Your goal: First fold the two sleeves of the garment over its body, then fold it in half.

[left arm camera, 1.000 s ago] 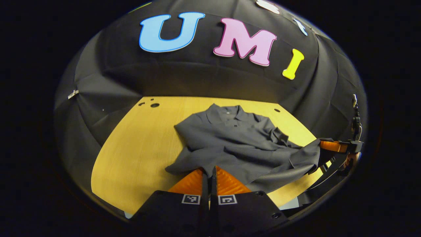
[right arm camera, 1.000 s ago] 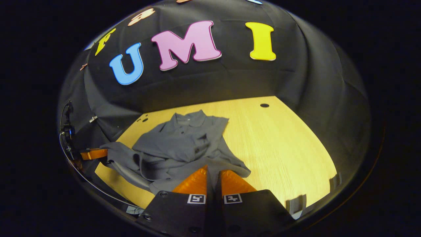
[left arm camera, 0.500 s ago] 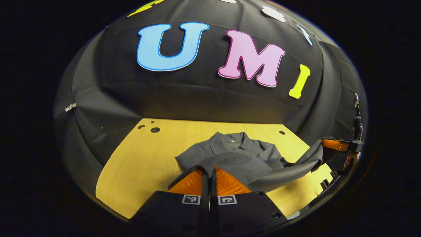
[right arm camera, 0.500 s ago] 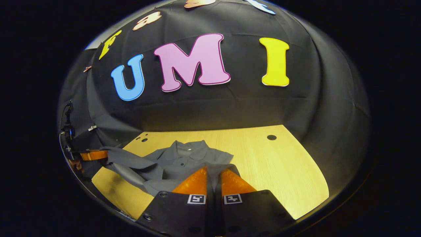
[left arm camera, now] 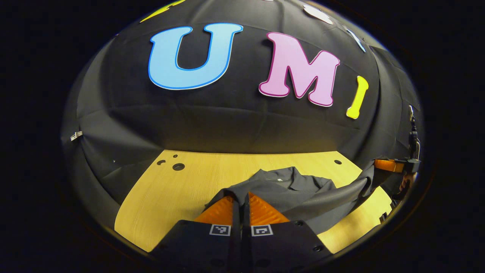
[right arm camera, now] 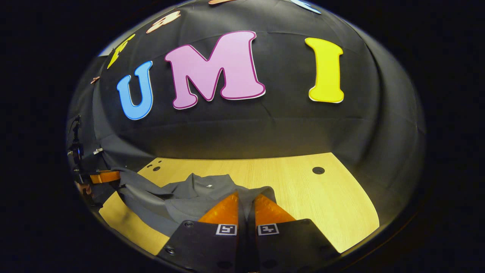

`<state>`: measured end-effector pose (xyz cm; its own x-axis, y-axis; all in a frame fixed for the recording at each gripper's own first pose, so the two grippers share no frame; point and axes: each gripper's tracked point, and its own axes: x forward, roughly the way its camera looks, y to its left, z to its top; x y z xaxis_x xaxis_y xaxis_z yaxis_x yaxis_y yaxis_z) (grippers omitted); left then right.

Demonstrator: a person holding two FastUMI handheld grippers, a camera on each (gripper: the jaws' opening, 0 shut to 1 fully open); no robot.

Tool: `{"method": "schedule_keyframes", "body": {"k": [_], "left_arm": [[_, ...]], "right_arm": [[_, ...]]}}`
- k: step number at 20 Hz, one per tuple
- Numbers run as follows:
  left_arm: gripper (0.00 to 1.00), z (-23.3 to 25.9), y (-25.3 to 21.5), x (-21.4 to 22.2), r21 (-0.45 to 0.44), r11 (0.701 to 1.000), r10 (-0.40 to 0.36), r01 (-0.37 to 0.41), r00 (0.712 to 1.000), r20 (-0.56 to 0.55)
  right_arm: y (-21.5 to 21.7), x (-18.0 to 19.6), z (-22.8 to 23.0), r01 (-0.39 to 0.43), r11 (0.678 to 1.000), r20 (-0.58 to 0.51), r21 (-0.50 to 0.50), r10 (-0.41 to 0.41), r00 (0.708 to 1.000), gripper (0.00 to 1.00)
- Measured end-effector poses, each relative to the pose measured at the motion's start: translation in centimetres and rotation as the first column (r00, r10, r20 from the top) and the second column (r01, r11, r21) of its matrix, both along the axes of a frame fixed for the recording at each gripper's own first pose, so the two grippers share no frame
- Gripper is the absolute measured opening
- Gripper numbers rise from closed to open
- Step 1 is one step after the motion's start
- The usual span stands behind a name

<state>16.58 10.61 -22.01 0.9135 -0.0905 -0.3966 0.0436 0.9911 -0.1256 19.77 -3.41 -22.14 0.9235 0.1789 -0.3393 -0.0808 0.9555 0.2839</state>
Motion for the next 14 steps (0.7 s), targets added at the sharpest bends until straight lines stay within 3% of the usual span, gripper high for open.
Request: {"method": "schedule_keyframes", "body": {"k": [14], "left_arm": [[0.05, -8.0, 1.5, 10.6, 0.087, 0.994, 0.063, -0.06, 0.998, -0.024]], "right_arm": [[1.1, 10.7, -9.2, -0.001, 0.998, -0.065, -0.055, -0.003, 0.998, 0.05]]}}
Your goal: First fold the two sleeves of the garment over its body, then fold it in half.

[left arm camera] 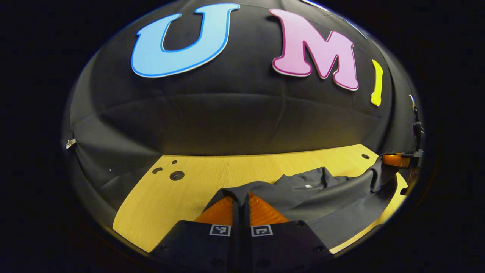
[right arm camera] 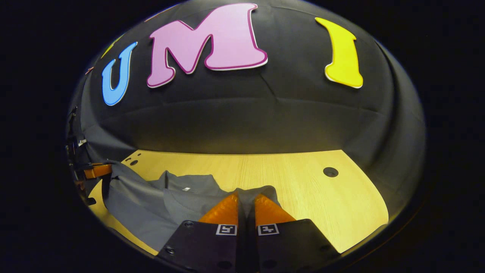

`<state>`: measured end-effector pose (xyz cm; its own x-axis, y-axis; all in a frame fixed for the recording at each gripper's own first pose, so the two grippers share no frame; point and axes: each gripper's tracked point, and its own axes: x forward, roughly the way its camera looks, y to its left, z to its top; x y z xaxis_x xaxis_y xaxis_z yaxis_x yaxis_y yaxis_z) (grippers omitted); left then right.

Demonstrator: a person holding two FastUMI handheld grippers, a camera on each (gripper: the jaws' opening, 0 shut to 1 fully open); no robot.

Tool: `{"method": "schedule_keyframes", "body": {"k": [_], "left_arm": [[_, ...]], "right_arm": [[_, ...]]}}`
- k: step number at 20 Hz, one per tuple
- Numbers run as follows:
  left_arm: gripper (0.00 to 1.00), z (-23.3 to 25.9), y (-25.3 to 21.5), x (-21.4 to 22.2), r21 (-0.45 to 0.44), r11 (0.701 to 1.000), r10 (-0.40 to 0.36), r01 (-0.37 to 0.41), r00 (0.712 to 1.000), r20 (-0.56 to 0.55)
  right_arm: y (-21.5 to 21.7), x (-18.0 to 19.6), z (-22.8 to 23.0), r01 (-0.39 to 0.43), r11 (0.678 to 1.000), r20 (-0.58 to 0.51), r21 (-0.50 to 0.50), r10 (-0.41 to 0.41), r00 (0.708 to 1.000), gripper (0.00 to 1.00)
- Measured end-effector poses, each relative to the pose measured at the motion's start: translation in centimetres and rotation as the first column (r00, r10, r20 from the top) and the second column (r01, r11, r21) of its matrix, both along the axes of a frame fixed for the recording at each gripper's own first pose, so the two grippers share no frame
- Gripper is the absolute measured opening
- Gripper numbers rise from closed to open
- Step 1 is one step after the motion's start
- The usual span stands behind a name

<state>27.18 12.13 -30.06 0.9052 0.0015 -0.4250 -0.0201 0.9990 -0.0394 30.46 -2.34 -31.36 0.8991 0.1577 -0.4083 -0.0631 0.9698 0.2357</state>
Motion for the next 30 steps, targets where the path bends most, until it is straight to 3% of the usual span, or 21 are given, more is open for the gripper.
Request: {"method": "schedule_keyframes", "body": {"k": [3, 5, 6, 13, 18, 21, 22, 23, 24, 30], "left_arm": [[0.05, -2.6, 0.2, 1.0, -0.014, 1.0, 0.028, -0.028, 0.999, -0.027], [0.05, -4.1, 0.4, 1.6, -0.008, 0.999, 0.04, -0.04, 0.998, -0.047], [0.05, -4.9, 0.4, 1.8, -0.002, 0.999, 0.041, -0.042, 0.997, -0.059], [0.05, -8.1, 0.4, 2.8, 0.039, 0.998, 0.053, -0.049, 0.992, -0.112], [0.08, -8.5, 0.0, 2.9, 0.038, 0.999, 0.034, -0.03, 0.993, -0.109], [0.21, -8.2, -1.1, 2.7, 0.018, 1.0, -0.009, 0.011, 0.994, -0.105], [0.29, -8.0, -1.4, 2.5, 0.014, 1.0, -0.018, 0.019, 0.995, -0.102], [0.44, -7.8, -1.7, 2.3, 0.014, 1.0, -0.024, 0.026, 0.995, -0.101], [0.53, -7.6, -1.9, 2.1, 0.013, 0.999, -0.031, 0.032, 0.994, -0.1], [0.94, -5.2, -4.2, 0.9, -0.027, 0.997, -0.078, 0.077, 0.996, -0.051]], "right_arm": [[0.4, 1.2, -2.8, -0.012, 1.0, -0.034, -0.002, 0.012, 0.999, 0.05], [0.8, 1.6, -4.0, -0.018, 1.0, -0.051, -0.005, 0.018, 0.999, 0.0], [0.9, 2.0, -4.7, -0.019, 1.0, -0.059, -0.008, 0.018, 0.998, 0.05], [1.4, 3.2, -8.1, -0.01, 1.0, -0.126, 0.021, 0.012, 0.992, 0.08], [0.9, 3.2, -9.1, 0.009, 1.0, -0.154, 0.019, -0.006, 0.988, 0.16], [0.4, 2.9, -9.1, 0.015, 1.0, -0.165, -0.007, -0.016, 0.986, 0.41], [0.5, 2.6, -9.1, 0.011, 1.0, -0.17, -0.008, -0.012, 0.985, 0.69], [0.3, 2.3, -8.9, 0.007, 1.0, -0.17, -0.02, -0.01, 0.985, 0.61], [0.0, 2.2, -8.7, 0.002, 0.999, -0.166, -0.036, -0.008, 0.986, 0.77], [-0.7, 0.9, -5.6, 0.0, 0.999, -0.118, -0.043, -0.006, 0.993, 0.85]]}}
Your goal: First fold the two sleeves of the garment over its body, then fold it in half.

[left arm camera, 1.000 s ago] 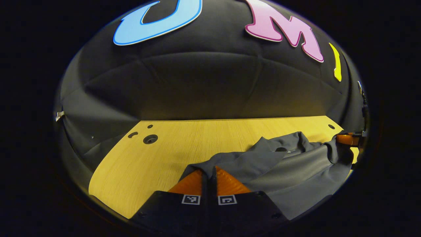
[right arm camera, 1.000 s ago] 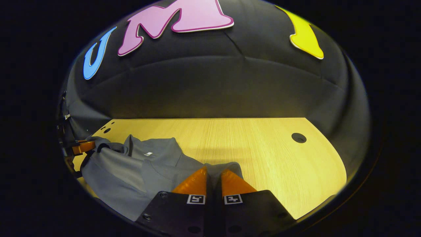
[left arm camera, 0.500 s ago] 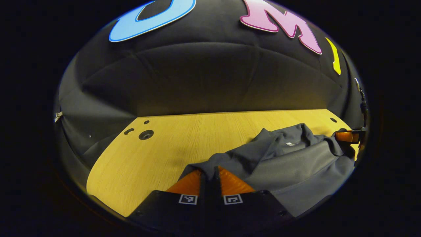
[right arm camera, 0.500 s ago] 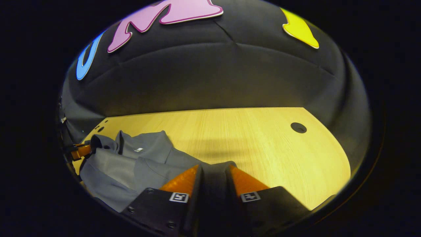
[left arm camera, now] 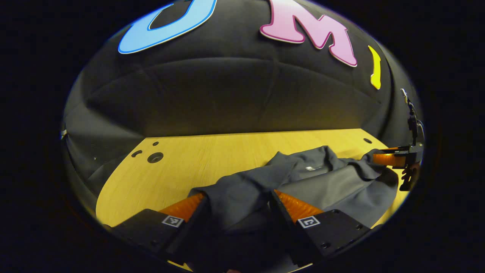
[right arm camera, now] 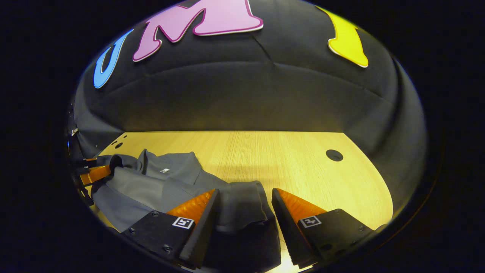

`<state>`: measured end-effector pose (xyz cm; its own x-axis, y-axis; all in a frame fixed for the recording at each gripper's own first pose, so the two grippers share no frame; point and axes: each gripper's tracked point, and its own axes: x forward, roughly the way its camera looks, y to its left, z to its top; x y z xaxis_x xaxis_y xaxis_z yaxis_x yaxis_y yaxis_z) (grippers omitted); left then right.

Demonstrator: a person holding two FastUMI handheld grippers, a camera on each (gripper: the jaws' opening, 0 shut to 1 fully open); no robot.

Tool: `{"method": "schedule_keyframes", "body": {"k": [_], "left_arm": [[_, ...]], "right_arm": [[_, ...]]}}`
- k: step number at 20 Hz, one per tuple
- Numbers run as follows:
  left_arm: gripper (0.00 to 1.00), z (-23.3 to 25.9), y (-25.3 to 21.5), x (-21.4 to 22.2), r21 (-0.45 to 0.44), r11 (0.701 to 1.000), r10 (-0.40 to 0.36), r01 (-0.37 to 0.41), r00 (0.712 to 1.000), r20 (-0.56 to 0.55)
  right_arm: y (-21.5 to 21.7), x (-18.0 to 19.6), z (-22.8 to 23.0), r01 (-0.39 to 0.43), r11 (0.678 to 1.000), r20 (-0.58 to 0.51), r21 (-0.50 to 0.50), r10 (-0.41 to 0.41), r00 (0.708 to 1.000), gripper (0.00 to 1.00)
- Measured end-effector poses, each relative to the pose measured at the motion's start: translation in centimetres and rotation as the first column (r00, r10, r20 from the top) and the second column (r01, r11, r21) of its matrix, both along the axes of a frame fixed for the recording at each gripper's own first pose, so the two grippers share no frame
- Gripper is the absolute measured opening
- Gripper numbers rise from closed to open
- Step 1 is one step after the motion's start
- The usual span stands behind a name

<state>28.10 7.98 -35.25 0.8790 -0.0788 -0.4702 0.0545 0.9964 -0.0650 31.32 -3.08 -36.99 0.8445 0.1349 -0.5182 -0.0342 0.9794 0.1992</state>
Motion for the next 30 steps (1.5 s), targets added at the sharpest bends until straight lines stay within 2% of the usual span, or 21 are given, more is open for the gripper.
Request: {"method": "schedule_keyframes", "body": {"k": [1, 5, 9, 19, 26, 30], "left_arm": [[0.98, 0.6, -0.2, -0.4, -0.001, 1.0, -0.006, 0.006, 1.0, 0.014], [0.98, 2.6, -0.4, -2.5, 0.026, 1.0, -0.01, 0.009, 0.999, 0.036], [0.98, 6.1, -1.2, -5.4, 0.016, 1.0, -0.012, 0.01, 0.997, 0.073], [0.98, 13.8, -5.3, -15.2, -0.038, 0.998, -0.049, 0.055, 0.989, 0.138], [0.98, 17.9, -6.7, -19.8, -0.037, 0.996, -0.077, 0.085, 0.981, 0.178], [0.98, 18.4, -7.1, -22.2, -0.076, 0.994, -0.07, 0.084, 0.984, 0.164]], "right_arm": [[-0.1, -0.2, 0.5, 0.002, 1.0, 0.004, -0.004, -0.002, 1.0, 0.86], [0.0, -2.1, 3.2, -0.017, 1.0, 0.044, -0.017, 0.017, 0.999, 0.86], [0.0, -4.7, 6.2, -0.019, 1.0, 0.082, -0.01, 0.02, 0.996, 0.88], [0.0, -12.4, 16.8, -0.042, 0.997, 0.213, 0.061, 0.028, 0.977, 0.88], [0.8, -18.2, 20.1, -0.063, 0.998, 0.251, 0.01, 0.058, 0.966, 0.92], [1.8, -20.8, 21.3, -0.075, 0.997, 0.261, 0.01, 0.07, 0.963, 0.96]]}}
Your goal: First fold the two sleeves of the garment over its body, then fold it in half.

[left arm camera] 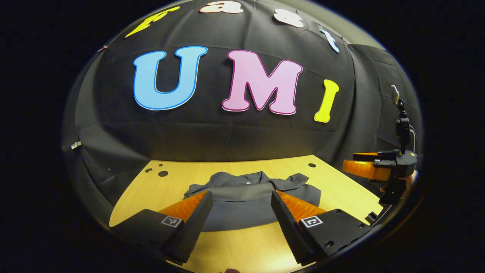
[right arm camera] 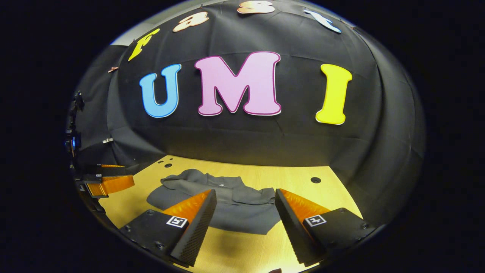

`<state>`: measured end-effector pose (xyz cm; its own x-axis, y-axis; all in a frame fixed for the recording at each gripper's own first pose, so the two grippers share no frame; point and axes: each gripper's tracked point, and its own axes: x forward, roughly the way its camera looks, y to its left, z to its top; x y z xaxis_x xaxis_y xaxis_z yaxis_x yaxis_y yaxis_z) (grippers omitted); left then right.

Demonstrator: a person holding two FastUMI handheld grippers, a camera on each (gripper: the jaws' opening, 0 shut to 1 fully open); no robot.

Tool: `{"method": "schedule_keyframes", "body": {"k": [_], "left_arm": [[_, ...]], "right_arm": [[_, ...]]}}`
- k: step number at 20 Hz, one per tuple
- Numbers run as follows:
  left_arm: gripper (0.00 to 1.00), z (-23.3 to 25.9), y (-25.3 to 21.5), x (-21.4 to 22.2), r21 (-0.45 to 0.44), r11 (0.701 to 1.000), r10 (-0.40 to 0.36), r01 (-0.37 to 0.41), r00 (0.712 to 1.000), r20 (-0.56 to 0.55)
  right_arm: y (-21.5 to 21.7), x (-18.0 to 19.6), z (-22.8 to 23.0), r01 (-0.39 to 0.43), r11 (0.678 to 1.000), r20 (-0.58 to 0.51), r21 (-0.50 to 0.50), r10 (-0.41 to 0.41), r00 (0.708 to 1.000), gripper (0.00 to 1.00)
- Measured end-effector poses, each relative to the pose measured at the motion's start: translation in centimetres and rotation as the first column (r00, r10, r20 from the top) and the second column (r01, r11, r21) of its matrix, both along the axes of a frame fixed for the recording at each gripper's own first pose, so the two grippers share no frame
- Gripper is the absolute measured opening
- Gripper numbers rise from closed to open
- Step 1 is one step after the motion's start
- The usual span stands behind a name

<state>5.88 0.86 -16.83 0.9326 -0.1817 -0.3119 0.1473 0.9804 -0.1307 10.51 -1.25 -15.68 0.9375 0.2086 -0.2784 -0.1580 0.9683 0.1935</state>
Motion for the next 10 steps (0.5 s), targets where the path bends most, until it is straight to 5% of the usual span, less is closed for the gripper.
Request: {"method": "schedule_keyframes", "body": {"k": [10], "left_arm": [[0.98, -0.8, 0.3, -4.6, 0.017, 0.999, 0.027, -0.027, 0.999, -0.034]], "right_arm": [[2.2, -4.2, -0.5, -0.012, 1.0, -0.028, -0.013, 0.011, 1.0, 0.97]]}}
